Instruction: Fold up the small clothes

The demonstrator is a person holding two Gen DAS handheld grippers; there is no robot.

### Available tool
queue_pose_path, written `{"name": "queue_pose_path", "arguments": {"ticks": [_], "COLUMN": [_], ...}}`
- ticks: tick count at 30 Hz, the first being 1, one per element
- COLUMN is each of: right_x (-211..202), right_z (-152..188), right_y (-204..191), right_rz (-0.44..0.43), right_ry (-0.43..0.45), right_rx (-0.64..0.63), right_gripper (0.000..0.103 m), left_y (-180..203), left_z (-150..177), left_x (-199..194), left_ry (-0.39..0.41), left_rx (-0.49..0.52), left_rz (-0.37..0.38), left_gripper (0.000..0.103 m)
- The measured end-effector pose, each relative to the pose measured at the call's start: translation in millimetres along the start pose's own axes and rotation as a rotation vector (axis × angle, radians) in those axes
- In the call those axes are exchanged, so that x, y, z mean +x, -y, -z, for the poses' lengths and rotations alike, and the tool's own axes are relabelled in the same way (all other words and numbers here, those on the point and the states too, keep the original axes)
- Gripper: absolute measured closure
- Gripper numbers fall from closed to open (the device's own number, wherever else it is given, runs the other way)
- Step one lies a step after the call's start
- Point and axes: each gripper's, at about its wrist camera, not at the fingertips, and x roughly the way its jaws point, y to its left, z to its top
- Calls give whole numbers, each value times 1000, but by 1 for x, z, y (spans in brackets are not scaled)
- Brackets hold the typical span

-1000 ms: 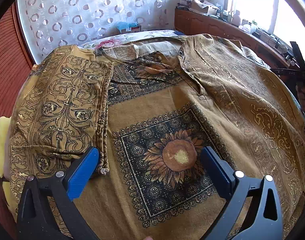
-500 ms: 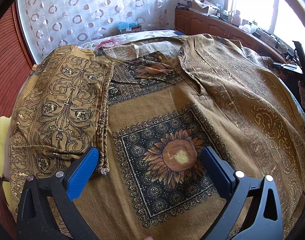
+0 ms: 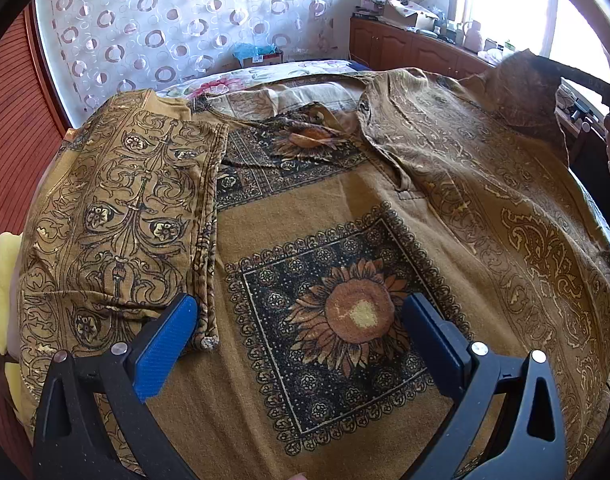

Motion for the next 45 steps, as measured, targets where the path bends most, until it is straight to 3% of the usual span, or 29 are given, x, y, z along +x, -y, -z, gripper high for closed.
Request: {"name": "queue_pose_path", "arguments": {"ticks": [5,7,11,12,18,22,29,32,33,35,39,45], "right_x": [10,12,9,25,33,53,53,44,40,36,20,22], "right_z": [15,25,29,22,29,39,52,59,62,68,66,67], "right_y": [-44,-51,-30,-26,14,27,23,17,17,15,25,34], "right_rz": [-128,-152,-140,-128,-13,-30,-103,-104,-109,-93,-16,-35], "right_ry": [-97,-141,-128,-128,-193,-268,-288,-306,-311,-308,-258,-284], "right_rx": [-50,-58,-63,-49,30,108,126,87,77,52,60,99], "right_gripper": [95,78,66,60,59,59,59,81,93,98,99,99], "left_y": [0,0,0,0,0,0,0,0,0,0,0,0], "left_z": [0,0,0,0,0,0,0,0,0,0,0,0], "left_x": [0,0,0,0,0,0,0,0,0,0,0,0], "left_ry": [0,0,0,0,0,0,0,0,0,0,0,1], "left_rx": [0,0,0,0,0,0,0,0,0,0,0,0], "left_rz": [0,0,1,1,1,1,1,1,1,1,1,1], "left_gripper": [1,1,1,1,1,1,1,1,1,1,1,1]}}
